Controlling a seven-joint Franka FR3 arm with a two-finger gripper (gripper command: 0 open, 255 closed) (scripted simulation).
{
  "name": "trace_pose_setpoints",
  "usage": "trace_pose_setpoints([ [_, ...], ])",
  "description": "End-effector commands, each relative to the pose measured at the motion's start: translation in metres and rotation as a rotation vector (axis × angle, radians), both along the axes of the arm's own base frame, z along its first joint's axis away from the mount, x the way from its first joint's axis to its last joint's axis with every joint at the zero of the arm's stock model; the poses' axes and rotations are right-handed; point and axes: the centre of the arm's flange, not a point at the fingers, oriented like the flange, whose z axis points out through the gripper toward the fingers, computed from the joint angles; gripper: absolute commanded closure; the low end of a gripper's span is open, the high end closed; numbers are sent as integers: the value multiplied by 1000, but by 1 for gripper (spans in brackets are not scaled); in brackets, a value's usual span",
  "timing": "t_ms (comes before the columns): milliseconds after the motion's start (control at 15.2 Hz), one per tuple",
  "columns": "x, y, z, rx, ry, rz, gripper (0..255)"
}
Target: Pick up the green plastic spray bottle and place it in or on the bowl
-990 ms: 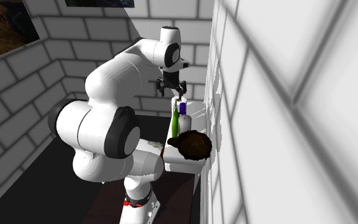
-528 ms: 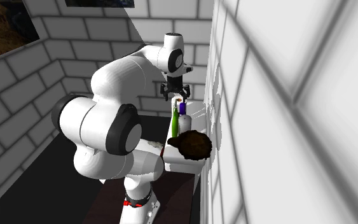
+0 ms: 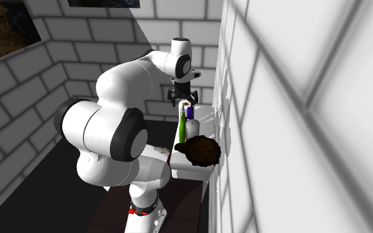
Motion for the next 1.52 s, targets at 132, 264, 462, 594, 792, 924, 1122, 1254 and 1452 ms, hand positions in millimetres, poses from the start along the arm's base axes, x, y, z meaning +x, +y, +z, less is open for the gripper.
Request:
trace_pose_setpoints([
  [132, 0, 0, 0, 0, 0, 0, 255],
  [264, 0, 0, 0, 0, 0, 0, 255],
  [462, 0, 0, 0, 0, 0, 0, 255],
  [594, 0, 0, 0, 0, 0, 0, 255],
  [792, 0, 0, 11, 0, 0, 0, 255],
  [924, 0, 0, 21, 0, 0, 0, 255],
  [1122, 0, 0, 37, 0, 0, 0, 255],
  [1254, 0, 0, 47, 0, 0, 0, 255],
  [1452, 0, 0, 63, 0, 0, 0, 255],
])
